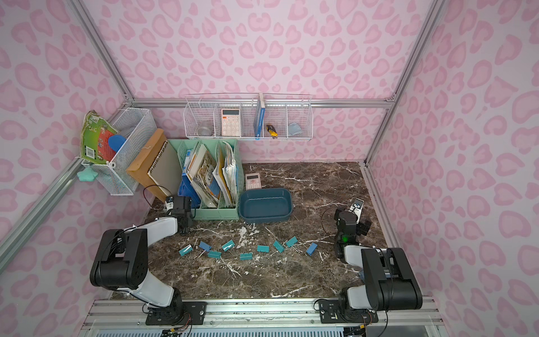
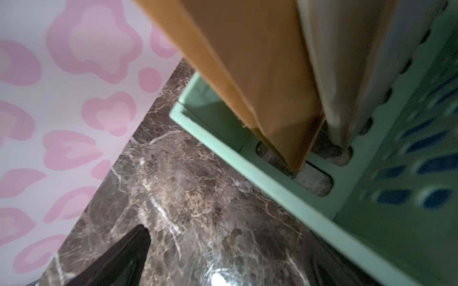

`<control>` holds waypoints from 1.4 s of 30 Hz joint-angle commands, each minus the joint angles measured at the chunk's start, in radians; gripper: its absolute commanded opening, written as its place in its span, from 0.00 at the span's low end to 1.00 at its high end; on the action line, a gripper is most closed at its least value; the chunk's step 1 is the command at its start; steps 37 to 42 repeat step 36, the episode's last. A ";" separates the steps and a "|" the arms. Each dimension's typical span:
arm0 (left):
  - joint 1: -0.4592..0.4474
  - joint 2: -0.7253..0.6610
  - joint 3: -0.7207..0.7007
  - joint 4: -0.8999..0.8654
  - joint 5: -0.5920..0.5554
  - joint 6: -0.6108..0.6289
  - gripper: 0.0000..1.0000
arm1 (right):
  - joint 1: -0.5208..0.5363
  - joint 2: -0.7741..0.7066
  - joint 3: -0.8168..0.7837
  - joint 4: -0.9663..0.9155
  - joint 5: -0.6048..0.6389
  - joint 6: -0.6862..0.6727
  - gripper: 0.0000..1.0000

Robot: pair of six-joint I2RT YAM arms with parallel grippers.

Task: Take out the binder clips from the storage box
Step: Reset both arms

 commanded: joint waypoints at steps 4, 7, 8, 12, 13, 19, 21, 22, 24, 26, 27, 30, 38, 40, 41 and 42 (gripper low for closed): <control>0.023 -0.079 -0.160 0.533 0.268 0.104 0.99 | -0.033 0.066 -0.100 0.423 -0.217 -0.092 0.99; 0.030 -0.090 -0.203 0.601 0.327 0.120 0.99 | -0.025 0.055 -0.131 0.436 -0.317 -0.129 1.00; 0.034 -0.088 -0.206 0.604 0.343 0.122 0.99 | -0.023 0.093 -0.167 0.537 -0.337 -0.142 1.00; 0.045 -0.067 -0.282 0.754 0.433 0.147 0.99 | -0.002 0.099 -0.167 0.554 -0.382 -0.193 1.00; 0.045 -0.048 -0.300 0.822 0.440 0.167 0.99 | -0.001 0.093 -0.136 0.484 -0.397 -0.197 1.00; 0.045 -0.063 -0.280 0.757 0.439 0.155 0.99 | -0.010 0.128 -0.142 0.553 -0.415 -0.197 1.00; 0.046 -0.064 -0.280 0.755 0.439 0.156 0.99 | -0.009 0.128 -0.142 0.547 -0.415 -0.194 0.99; 0.046 -0.063 -0.280 0.755 0.438 0.156 0.99 | -0.010 0.128 -0.141 0.551 -0.415 -0.194 1.00; 0.046 -0.064 -0.281 0.755 0.439 0.156 1.00 | -0.010 0.127 -0.142 0.551 -0.415 -0.194 1.00; 0.045 -0.064 -0.280 0.755 0.438 0.156 0.99 | -0.010 0.129 -0.142 0.551 -0.415 -0.194 1.00; 0.045 -0.063 -0.280 0.756 0.439 0.156 1.00 | -0.011 0.129 -0.141 0.549 -0.415 -0.194 1.00; 0.046 -0.063 -0.280 0.755 0.438 0.156 0.99 | -0.011 0.129 -0.141 0.549 -0.417 -0.194 1.00; 0.045 -0.064 -0.280 0.754 0.438 0.156 0.99 | -0.011 0.129 -0.141 0.549 -0.417 -0.194 1.00; 0.045 -0.064 -0.280 0.754 0.438 0.156 0.99 | -0.011 0.129 -0.141 0.549 -0.417 -0.194 1.00; 0.045 -0.064 -0.280 0.754 0.438 0.156 0.99 | -0.011 0.129 -0.141 0.549 -0.417 -0.194 1.00; 0.045 -0.064 -0.280 0.754 0.438 0.156 0.99 | -0.011 0.129 -0.141 0.549 -0.417 -0.194 1.00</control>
